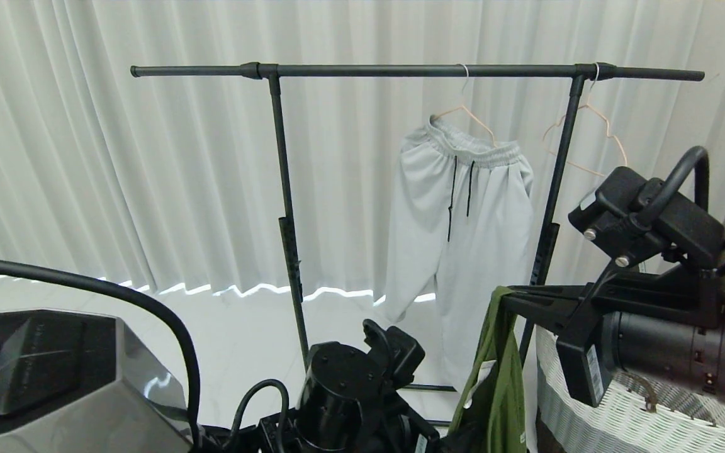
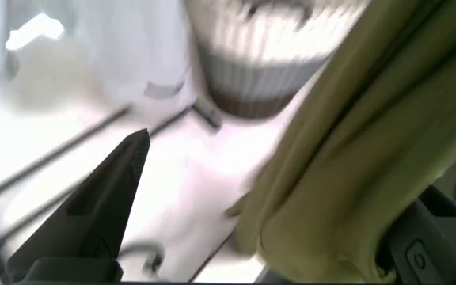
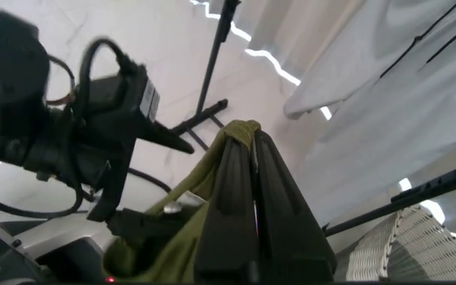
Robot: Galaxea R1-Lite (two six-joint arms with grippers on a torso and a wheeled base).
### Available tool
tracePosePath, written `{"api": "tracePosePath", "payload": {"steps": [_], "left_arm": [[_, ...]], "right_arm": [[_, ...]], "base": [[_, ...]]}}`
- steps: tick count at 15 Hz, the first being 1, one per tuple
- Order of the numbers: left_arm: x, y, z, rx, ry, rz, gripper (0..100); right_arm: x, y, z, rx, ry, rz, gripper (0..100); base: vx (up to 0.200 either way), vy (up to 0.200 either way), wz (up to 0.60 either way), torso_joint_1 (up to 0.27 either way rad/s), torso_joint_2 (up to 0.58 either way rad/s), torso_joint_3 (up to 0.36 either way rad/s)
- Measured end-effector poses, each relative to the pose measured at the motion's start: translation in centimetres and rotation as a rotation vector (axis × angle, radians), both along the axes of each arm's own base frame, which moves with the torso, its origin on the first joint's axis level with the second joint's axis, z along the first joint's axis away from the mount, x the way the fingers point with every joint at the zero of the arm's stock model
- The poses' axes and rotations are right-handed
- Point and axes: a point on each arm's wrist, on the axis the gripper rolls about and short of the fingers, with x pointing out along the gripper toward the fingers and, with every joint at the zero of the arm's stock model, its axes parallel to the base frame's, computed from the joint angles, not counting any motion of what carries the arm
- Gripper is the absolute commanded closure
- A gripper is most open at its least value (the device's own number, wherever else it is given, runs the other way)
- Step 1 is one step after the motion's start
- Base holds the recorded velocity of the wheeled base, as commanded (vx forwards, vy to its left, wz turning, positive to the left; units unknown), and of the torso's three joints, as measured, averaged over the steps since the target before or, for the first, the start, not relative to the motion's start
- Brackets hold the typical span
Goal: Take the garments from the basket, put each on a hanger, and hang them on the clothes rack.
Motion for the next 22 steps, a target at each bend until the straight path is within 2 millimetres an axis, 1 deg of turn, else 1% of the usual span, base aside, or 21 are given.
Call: {"api": "tracePosePath", "payload": {"steps": [1, 3, 4, 7, 9, 10, 14, 17, 18, 20, 22], "left_arm": [[-0.1, 0.2, -0.6, 0.021, 0.01, 0.002, 0], [-1.4, 1.5, -2.3, 0.092, 0.053, -0.011, 0], [-2.0, 2.2, -2.7, 0.1, 0.056, -0.011, 0], [-3.4, 3.8, -3.3, 0.11, 0.058, -0.015, 0], [-3.6, 4.3, -3.2, 0.102, 0.051, -0.009, 0], [-3.6, 4.4, -3.2, 0.099, 0.049, -0.006, 100], [-3.8, 4.8, -3.1, 0.112, 0.032, 0.028, 100], [-4.3, 5.1, -1.9, 0.093, -0.078, 0.011, 100], [-4.3, 5.4, -1.7, 0.103, -0.09, 0.008, 100], [-4.2, 6.5, -1.2, 0.159, -0.077, 0.023, 100], [-4.0, 7.8, 0.3, 0.259, -0.001, 0.055, 100]], "right_arm": [[0.1, -0.1, -0.1, -0.006, 0.003, -0.004, 100], [0.3, -0.4, -0.2, -0.018, 0.01, -0.021, 100], [0.3, -0.5, -0.2, -0.021, 0.011, -0.025, 100], [0.4, -0.6, -0.3, -0.034, 0.015, -0.029, 100], [0.3, -0.6, -0.3, -0.034, 0.014, -0.026, 100], [0.3, -0.6, -0.2, -0.032, 0.012, -0.024, 100], [0.0, -1.0, -0.3, -0.048, 0.021, -0.028, 100], [-0.3, -2.1, -1.0, -0.1, 0.058, -0.043, 100], [-0.5, -2.5, -1.1, -0.104, 0.062, -0.049, 100], [-0.8, -3.6, -2.0, -0.126, 0.079, -0.068, 100], [-1.1, -4.4, -2.2, -0.123, 0.078, -0.079, 100]], "base": [[0.0, 0.0, 0.0, 0.0, 0.0, 0.0], [0.0, 0.0, 0.0, 0.0, 0.0, 0.0], [0.0, 0.0, 0.0, 0.0, 0.0, 0.0], [0.0, 0.0, 0.0, 0.0, 0.0, 0.0], [0.0, 0.0, 0.0, 0.0, 0.0, 0.0], [0.0, 0.0, 0.0, 0.0, 0.0, 0.0], [0.0, 0.0, 0.0, 0.0, 0.0, 0.0], [0.0, 0.0, 0.0, 0.0, 0.0, 0.0], [0.0, 0.0, 0.0, 0.0, 0.0, 0.0], [0.0, 0.0, 0.0, 0.0, 0.0, 0.0], [0.0, 0.0, 0.0, 0.0, 0.0, 0.0]]}}
